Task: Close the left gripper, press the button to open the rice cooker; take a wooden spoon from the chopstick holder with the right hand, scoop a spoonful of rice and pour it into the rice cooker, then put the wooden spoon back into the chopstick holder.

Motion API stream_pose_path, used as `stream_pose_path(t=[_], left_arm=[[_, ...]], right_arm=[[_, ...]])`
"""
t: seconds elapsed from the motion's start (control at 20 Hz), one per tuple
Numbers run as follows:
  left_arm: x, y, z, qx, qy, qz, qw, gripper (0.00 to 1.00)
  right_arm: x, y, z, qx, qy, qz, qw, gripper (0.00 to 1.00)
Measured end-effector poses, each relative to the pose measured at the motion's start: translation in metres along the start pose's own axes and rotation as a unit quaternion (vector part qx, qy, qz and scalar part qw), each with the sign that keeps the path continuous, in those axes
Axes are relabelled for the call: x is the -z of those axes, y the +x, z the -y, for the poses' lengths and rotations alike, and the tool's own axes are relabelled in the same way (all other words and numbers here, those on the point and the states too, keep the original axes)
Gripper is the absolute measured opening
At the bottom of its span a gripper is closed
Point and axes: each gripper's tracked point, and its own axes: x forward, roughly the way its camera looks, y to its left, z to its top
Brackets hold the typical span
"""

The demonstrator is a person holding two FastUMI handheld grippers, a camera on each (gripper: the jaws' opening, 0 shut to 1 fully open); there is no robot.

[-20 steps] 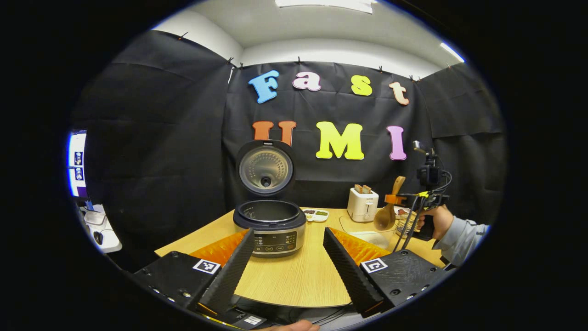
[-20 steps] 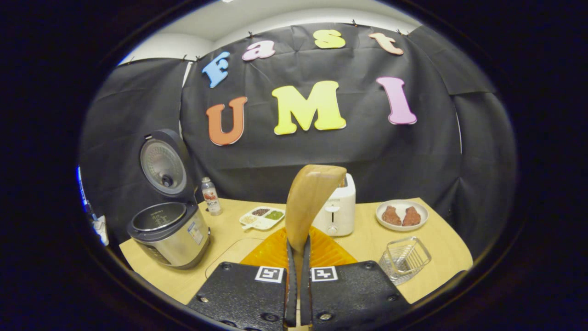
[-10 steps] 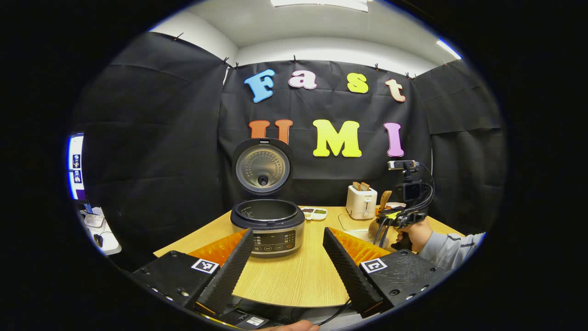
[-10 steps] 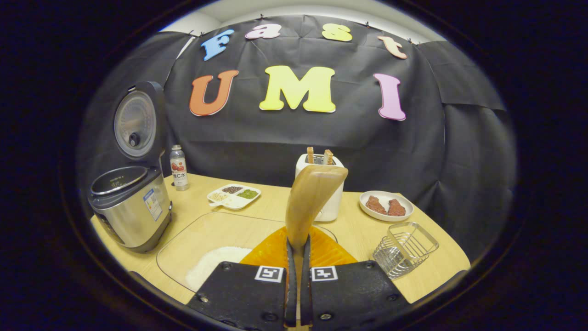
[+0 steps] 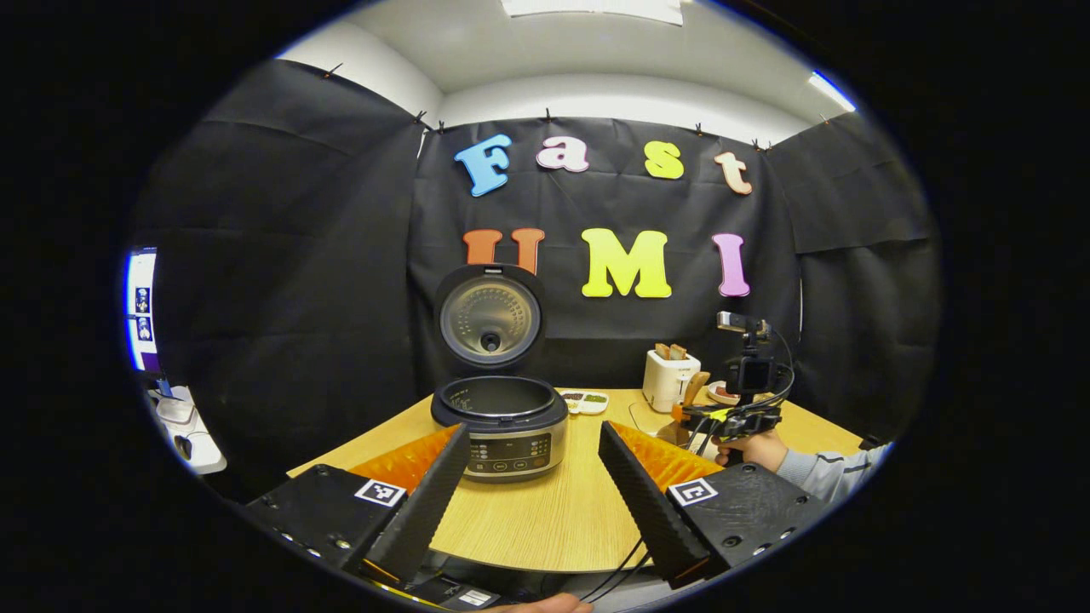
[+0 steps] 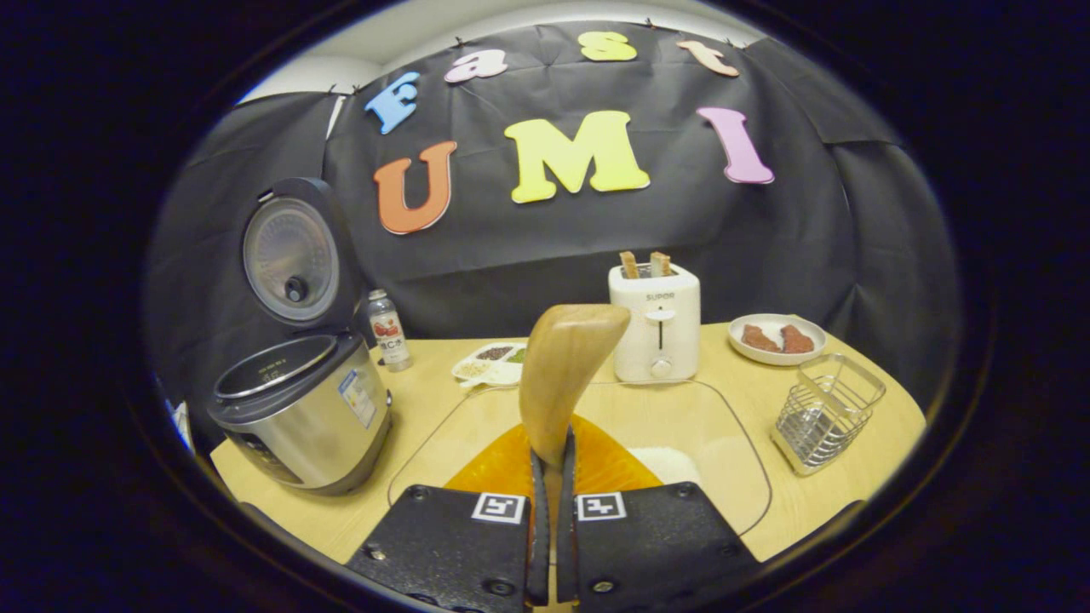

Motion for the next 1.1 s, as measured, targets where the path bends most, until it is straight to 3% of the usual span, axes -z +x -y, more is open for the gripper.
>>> stream_pose_path(t=[0.2,0.35,0.55,0.6,0.65,0.8,0.9,1.0,1.1], left_arm=[[0.005,0.003,-0.002,0.001,0.004,-0.006,1.000,0.97],[0.006,0.006,-0.006,-0.010,-0.003,-0.008,1.000,0.97],[0.002,0.005,0.005,0.000,-0.013,-0.003,1.000,0.96],[0.002,0.003,0.007,0.002,-0.009,-0.004,1.000,1.00],[0.004,0.003,0.007,0.001,-0.003,-0.005,1.000,0.96],[-0.001,0.003,0.007,-0.001,0.006,-0.004,1.000,0.96],[-0.002,0.001,0.007,0.001,0.000,-0.002,1.000,0.96],[-0.005,0.000,0.007,0.004,-0.002,-0.001,1.000,1.00],[-0.007,-0.002,0.004,0.001,-0.001,0.001,1.000,0.95]], right_arm=[[0.000,0.004,-0.002,-0.028,0.045,-0.004,0.999,0.09],[0.000,0.007,-0.008,-0.071,0.107,-0.024,0.991,0.09],[0.003,0.008,-0.005,-0.068,0.144,-0.046,0.986,0.09],[0.004,0.008,-0.004,-0.069,0.167,-0.055,0.982,0.09],[0.002,0.009,-0.003,-0.072,0.199,-0.065,0.975,0.09],[-0.004,0.013,0.007,-0.073,0.289,-0.079,0.951,0.05],[-0.008,0.010,0.016,-0.071,0.319,-0.079,0.942,0.09],[-0.015,0.006,0.025,-0.070,0.345,-0.073,0.933,0.09],[-0.021,0.001,0.039,-0.059,0.348,-0.062,0.934,0.09]])
